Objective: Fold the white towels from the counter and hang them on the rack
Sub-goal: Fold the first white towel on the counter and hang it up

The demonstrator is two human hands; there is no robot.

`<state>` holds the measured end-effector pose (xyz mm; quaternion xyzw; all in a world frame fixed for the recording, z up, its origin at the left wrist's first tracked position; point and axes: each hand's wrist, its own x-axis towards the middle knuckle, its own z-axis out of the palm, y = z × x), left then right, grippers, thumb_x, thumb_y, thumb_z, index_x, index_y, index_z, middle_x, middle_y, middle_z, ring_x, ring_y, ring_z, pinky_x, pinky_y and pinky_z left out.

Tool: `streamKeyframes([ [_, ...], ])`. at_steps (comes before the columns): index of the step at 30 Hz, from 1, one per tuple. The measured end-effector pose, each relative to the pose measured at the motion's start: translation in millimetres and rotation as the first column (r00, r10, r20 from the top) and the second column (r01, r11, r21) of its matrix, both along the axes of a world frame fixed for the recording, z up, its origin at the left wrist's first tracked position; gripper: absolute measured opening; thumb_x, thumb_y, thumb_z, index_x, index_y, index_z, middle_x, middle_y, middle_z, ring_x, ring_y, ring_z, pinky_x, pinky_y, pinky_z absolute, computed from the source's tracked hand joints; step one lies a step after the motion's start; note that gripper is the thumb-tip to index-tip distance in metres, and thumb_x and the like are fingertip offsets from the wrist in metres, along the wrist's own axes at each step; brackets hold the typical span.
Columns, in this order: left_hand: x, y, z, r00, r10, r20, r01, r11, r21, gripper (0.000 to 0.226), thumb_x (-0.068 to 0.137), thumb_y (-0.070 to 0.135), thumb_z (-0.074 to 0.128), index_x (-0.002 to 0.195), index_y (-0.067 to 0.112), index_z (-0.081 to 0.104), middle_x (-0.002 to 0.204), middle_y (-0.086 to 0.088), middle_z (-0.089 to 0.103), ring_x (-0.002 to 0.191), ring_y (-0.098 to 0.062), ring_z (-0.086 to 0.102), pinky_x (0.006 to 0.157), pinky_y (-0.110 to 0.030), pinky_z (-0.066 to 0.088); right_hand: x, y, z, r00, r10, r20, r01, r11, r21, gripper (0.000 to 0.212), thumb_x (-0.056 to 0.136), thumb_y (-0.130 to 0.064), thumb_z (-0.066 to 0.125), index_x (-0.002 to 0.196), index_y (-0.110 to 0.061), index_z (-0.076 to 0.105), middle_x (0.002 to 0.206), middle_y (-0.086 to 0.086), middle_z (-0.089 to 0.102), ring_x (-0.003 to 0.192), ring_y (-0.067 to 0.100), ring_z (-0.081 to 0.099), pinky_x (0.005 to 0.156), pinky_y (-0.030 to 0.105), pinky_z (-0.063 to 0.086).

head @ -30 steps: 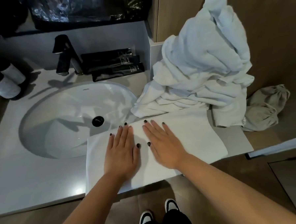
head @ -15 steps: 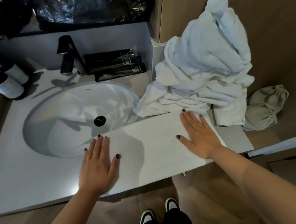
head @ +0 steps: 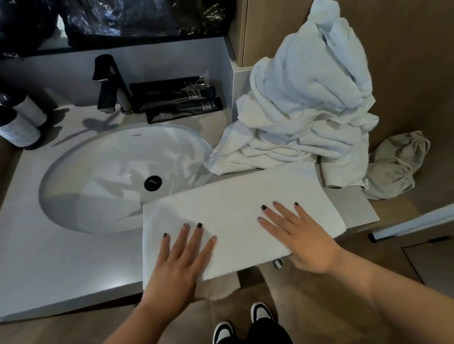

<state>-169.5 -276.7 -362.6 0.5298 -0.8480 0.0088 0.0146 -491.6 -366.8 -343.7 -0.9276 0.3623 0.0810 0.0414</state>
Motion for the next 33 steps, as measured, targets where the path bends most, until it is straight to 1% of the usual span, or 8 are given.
streamKeyframes([
  [3, 12, 8, 1, 0.996, -0.017, -0.090, 0.011, 0.998, -0.068, 0.071, 0.077, 0.003, 0.041, 0.147, 0.013, 0.043, 0.152, -0.017, 0.042, 0.139, -0.041, 0.038, 0.105, -0.062, 0.039, -14, 9, -1, 0.998, 0.010, 0.066, -0.007, 0.999, -0.047, 0.093, 0.066, -0.013, 0.071, 0.151, -0.013, 0.034, 0.157, 0.008, 0.034, 0.143, 0.033, 0.033, 0.109, 0.050, 0.037],
  [6, 24, 10, 19, 0.976, 0.015, -0.215, -0.035, 0.996, -0.087, 0.057, 0.073, 0.001, 0.063, 0.128, 0.013, 0.062, 0.132, -0.011, 0.063, 0.117, -0.030, 0.063, 0.084, -0.050, 0.058, -28, 8, 10, 0.973, -0.016, 0.229, 0.034, 0.997, -0.075, 0.078, 0.060, -0.004, 0.073, 0.135, -0.013, 0.055, 0.137, 0.007, 0.059, 0.121, 0.025, 0.060, 0.085, 0.043, 0.059],
  [10, 48, 2, 48, 0.909, 0.108, -0.403, -0.113, 0.994, 0.009, 0.028, 0.086, 0.042, 0.052, 0.110, 0.031, 0.060, 0.088, 0.010, 0.074, 0.065, -0.013, 0.070, 0.050, -0.027, 0.054, -38, -10, 46, 0.970, -0.104, 0.218, 0.116, 0.992, -0.044, 0.032, 0.079, -0.030, 0.058, 0.109, -0.026, 0.067, 0.094, -0.008, 0.074, 0.070, 0.018, 0.070, 0.050, 0.027, 0.049],
  [16, 51, -9, 67, 0.424, 0.523, -0.740, -0.489, 0.820, 0.298, 0.013, 0.078, 0.031, 0.082, 0.072, 0.029, 0.071, 0.074, 0.022, 0.068, 0.066, 0.000, 0.062, 0.055, -0.008, 0.041, -71, -33, 75, 0.783, -0.576, 0.233, 0.449, 0.784, 0.428, 0.027, 0.060, -0.057, 0.062, 0.082, -0.041, 0.065, 0.081, -0.011, 0.069, 0.076, 0.007, 0.064, 0.066, 0.033, 0.052],
  [21, 49, -16, 49, 0.146, 0.676, -0.723, -0.485, 0.686, 0.543, 0.025, 0.081, 0.050, 0.074, 0.086, 0.026, 0.071, 0.079, 0.001, 0.071, 0.075, -0.017, 0.064, 0.062, -0.031, 0.050, -70, -39, 55, 0.444, -0.840, 0.311, 0.494, 0.519, 0.697, 0.014, 0.084, -0.016, 0.073, 0.098, -0.015, 0.070, 0.091, 0.001, 0.070, 0.085, 0.017, 0.064, 0.057, 0.021, 0.050],
  [24, 45, -18, 47, 0.219, 0.662, -0.716, -0.497, 0.708, 0.502, 0.028, 0.094, 0.049, 0.056, 0.099, 0.022, 0.063, 0.091, 0.001, 0.067, 0.083, -0.020, 0.062, 0.064, -0.034, 0.050, -61, -41, 41, 0.247, -0.908, 0.339, 0.477, 0.418, 0.773, 0.013, 0.094, -0.023, 0.063, 0.106, -0.020, 0.066, 0.101, -0.003, 0.068, 0.092, 0.012, 0.062, 0.064, 0.021, 0.050],
  [28, 41, -37, 45, 0.379, 0.655, -0.654, -0.605, 0.710, 0.360, 0.021, 0.102, 0.032, 0.047, 0.100, 0.011, 0.050, 0.075, -0.004, 0.059, 0.068, -0.027, 0.058, 0.060, -0.045, 0.049, -50, -44, 29, 0.366, -0.864, 0.346, 0.696, 0.501, 0.515, 0.031, 0.101, -0.038, 0.046, 0.076, -0.021, 0.045, 0.070, 0.001, 0.050, 0.067, 0.017, 0.049, 0.057, 0.034, 0.035],
  [33, 36, -50, 38, 0.525, 0.656, -0.542, -0.612, 0.734, 0.295, 0.018, 0.100, 0.024, 0.052, 0.099, 0.007, 0.044, 0.066, -0.007, 0.052, 0.058, -0.027, 0.046, 0.056, -0.038, 0.038, -43, -44, 16, 0.493, -0.807, 0.324, 0.797, 0.568, 0.203, 0.034, 0.103, -0.038, 0.036, 0.081, -0.012, 0.038, 0.059, 0.001, 0.043, 0.056, 0.026, 0.045, 0.053, 0.035, 0.031],
])
